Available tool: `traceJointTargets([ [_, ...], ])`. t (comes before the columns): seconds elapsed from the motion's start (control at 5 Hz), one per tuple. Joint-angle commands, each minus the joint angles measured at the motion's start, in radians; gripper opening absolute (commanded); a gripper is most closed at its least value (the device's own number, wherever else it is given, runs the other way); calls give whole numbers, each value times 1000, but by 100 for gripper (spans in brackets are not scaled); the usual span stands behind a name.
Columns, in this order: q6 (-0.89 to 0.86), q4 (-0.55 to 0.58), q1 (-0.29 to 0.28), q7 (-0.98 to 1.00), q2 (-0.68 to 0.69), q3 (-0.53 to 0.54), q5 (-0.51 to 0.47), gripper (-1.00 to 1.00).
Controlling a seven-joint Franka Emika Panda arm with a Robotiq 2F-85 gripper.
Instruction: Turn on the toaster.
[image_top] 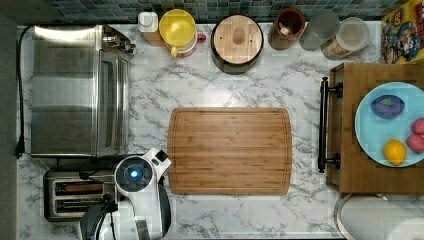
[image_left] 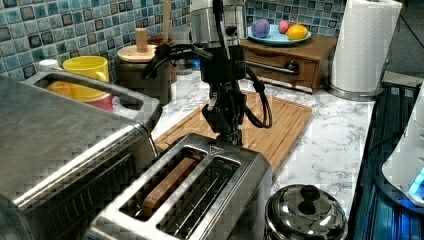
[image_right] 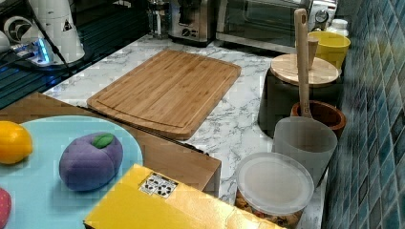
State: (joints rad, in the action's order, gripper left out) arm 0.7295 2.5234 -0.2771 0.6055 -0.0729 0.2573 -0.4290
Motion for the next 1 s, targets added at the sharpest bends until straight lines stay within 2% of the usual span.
traceJointTargets([
  [0.2,104,178,-58,11,113,57,-26,-100],
  [1.0,105,178,-44,10,113,71,-25,-100],
])
